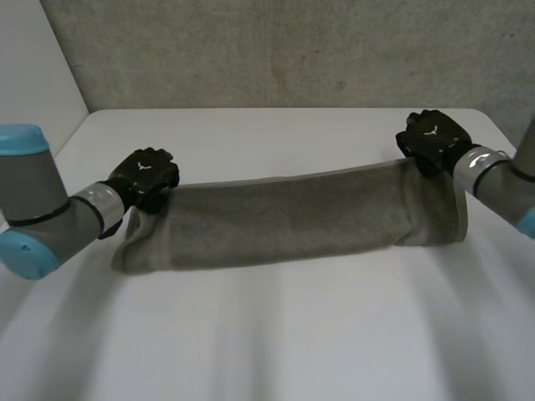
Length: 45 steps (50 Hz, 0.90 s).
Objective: Fold the towel.
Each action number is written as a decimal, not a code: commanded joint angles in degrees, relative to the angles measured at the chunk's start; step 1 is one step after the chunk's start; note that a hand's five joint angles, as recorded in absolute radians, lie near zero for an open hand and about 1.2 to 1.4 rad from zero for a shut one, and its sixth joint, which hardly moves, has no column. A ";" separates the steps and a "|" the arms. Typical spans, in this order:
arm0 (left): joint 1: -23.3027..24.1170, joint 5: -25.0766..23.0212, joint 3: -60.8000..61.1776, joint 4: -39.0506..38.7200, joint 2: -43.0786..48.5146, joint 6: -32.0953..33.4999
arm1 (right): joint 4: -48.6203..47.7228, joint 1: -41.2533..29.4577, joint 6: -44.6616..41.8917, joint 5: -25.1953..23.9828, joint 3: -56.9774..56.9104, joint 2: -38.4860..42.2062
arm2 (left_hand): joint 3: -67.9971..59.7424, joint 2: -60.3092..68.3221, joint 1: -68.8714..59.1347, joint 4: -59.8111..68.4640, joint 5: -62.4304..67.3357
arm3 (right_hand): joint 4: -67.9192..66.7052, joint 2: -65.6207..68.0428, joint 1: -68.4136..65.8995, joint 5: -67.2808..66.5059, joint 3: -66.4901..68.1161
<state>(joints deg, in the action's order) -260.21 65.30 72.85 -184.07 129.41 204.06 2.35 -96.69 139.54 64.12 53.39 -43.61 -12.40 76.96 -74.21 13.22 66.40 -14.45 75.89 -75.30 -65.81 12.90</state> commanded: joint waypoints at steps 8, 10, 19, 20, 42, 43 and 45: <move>1.55 0.62 -5.17 -9.63 6.64 -0.07 | -10.51 -3.42 0.91 4.95 -8.65 10.38 | 2.40 3.04 -5.79 -3.22 3.60 | 4.45 4.11 -4.70 -4.19 -2.90; 1.55 0.62 -5.79 -9.81 7.17 0.02 | -11.49 -3.51 1.44 5.49 -9.36 10.91 | 2.40 3.04 -5.79 -3.22 3.60 | 4.45 4.11 -4.70 -4.19 -2.90; 1.38 0.53 -7.99 -9.90 9.71 0.11 | -13.68 -4.29 3.20 6.28 -14.54 15.38 | 2.40 3.04 -5.79 -3.22 3.60 | 4.45 4.11 -4.70 -4.19 -2.90; 1.38 0.53 -7.99 -9.90 9.72 0.11 | -13.69 -4.47 3.11 6.28 -15.06 16.00 | 2.40 3.04 -5.79 -3.22 3.60 | 4.45 4.11 -4.70 -4.19 -2.90; 1.02 6.86 -5.26 -20.89 6.38 7.32 | -13.86 -4.82 4.86 7.68 -15.25 11.10 | 2.40 -66.07 63.33 -3.22 -65.51 | 4.45 -65.89 65.30 65.81 -2.90; 1.02 6.86 -4.56 -22.19 5.07 7.23 | -13.86 -4.82 4.87 7.68 -15.25 11.09 | 2.40 -66.07 63.33 -3.22 -65.51 | 4.45 -65.89 65.30 65.81 -2.90; 1.02 7.03 -3.85 -23.44 3.48 7.14 | -13.86 -4.82 6.54 7.68 -14.46 9.15 | 2.40 -66.07 63.33 -3.22 -65.51 | 4.45 -65.89 65.30 65.81 -2.90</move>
<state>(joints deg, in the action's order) -259.11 71.92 66.81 -203.94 136.94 211.68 -11.45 -101.51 143.26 71.94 36.61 -29.14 -12.40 14.58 -16.94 13.22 3.43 -14.45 14.33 -14.38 -3.48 12.90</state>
